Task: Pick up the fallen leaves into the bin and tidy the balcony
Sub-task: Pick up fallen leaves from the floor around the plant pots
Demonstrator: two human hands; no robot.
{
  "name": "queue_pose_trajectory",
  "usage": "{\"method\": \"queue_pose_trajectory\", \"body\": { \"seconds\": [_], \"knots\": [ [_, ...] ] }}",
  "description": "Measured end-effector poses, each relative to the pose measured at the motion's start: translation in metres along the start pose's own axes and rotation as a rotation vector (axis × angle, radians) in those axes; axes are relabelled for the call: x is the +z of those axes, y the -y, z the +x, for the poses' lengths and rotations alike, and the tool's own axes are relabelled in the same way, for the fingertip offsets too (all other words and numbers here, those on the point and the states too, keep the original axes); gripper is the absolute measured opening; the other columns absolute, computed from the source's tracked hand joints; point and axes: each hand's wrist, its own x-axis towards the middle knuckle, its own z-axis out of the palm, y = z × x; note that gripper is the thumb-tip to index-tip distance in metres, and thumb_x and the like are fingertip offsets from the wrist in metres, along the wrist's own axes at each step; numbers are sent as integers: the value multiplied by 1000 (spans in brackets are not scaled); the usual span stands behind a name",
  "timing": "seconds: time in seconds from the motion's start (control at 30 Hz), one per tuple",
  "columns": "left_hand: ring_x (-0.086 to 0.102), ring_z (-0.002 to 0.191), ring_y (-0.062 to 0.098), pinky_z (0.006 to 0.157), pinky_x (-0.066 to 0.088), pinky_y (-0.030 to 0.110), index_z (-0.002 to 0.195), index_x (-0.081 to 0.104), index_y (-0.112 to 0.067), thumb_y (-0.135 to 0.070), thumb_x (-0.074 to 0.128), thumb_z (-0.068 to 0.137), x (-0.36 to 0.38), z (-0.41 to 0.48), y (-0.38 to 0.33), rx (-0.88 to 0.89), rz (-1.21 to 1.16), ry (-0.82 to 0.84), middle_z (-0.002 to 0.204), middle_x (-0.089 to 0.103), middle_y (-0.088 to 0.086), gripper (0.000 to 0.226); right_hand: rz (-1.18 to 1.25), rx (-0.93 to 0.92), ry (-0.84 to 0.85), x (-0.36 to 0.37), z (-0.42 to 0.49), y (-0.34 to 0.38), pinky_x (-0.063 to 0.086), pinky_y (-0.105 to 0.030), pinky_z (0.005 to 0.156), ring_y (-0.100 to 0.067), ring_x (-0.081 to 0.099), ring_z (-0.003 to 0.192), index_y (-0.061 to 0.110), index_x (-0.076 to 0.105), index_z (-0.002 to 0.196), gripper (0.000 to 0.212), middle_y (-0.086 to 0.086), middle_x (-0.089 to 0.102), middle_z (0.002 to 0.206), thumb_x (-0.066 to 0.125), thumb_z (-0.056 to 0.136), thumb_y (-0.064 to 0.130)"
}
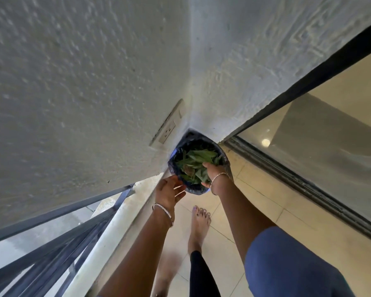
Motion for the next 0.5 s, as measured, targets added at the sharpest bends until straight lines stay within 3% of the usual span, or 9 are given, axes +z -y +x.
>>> {"method": "queue_pose_trajectory", "body": {
  "seconds": [0.07, 0.2, 0.37, 0.5],
  "knots": [
    [64, 88, 27, 89, 53, 43, 102, 60, -9, -15, 49, 101, 1, -1, 1, 7, 10, -3, 95, 67, 12, 13, -56, -11, 47, 4, -1, 1, 57, -41, 69, -35, 48, 117, 15, 39, 144, 67, -12, 40, 142, 69, 88, 37],
    [65, 88, 26, 85, 55, 41, 95, 62, -14, -18, 52, 100, 1, -9, 1, 16, 49, -20, 94, 67, 10, 12, 87, 1, 109, -3, -8, -9, 56, -42, 73, -30, 42, 128, 20, 40, 145, 58, -10, 38, 148, 64, 93, 30],
    [65, 85, 24, 82, 55, 40, 92, 62, -16, -17, 53, 100, 2, -36, -4, 32, 90, 2, 90, 66, 9, 12, 401, -78, 169, -43, -54, -29, 45, -44, 103, -29, 50, 127, -2, 44, 141, 39, -21, 48, 142, 42, 103, 7],
    [64, 78, 23, 77, 56, 39, 106, 63, -6, -17, 57, 97, 6, -67, -3, 68, 153, 52, 88, 66, 10, 15, 479, -195, 49, -79, -103, -52, 54, -36, 82, -26, 66, 87, -1, 64, 117, 27, -18, 67, 105, 45, 99, 6]
  ]
}}
